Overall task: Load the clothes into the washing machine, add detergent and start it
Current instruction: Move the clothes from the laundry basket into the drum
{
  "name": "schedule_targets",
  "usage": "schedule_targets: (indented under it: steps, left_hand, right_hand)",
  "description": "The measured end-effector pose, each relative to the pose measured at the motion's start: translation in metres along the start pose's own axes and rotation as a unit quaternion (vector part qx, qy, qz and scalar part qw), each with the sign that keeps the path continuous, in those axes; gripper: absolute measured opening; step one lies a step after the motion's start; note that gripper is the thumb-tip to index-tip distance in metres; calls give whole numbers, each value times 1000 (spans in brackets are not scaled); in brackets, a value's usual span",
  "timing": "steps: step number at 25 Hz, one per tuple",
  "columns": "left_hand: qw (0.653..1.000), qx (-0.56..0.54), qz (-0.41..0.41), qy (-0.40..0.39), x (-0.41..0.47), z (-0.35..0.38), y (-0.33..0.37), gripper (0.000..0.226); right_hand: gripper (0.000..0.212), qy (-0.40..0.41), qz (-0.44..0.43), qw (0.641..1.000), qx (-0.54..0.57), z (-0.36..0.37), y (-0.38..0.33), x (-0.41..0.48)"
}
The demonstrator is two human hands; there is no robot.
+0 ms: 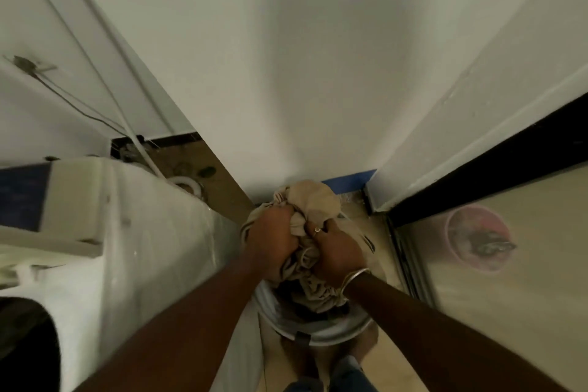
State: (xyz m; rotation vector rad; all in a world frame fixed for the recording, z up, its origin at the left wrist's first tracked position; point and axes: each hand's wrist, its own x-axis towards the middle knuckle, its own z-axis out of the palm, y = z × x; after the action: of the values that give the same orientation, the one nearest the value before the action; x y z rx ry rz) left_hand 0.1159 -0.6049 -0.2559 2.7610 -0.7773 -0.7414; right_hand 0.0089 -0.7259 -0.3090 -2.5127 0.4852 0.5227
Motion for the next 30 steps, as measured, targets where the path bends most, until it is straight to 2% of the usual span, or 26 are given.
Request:
schedule_targets:
  steps: [5, 11, 19, 25, 30]
  left_hand:
    - [993, -63, 69, 71, -37, -84, 33, 24]
    - [975, -49, 128, 177, -120, -174, 52, 19]
    - [924, -44, 157, 346, -276, -278, 65, 23]
    - [902, -53, 153, 400, -353, -343, 42, 26]
    - [886, -65, 160, 430, -411, -384, -6, 18]
  right_hand:
    - [81, 63, -19, 997, -37, -84, -43, -52]
    - [79, 156, -73, 983, -70, -165, -101, -128]
    - [70, 295, -149, 931, -154, -247, -193, -253]
    - [66, 347, -182, 900, -192, -282, -273, -317]
    - [64, 375, -204, 880, -210, -282, -352, -357]
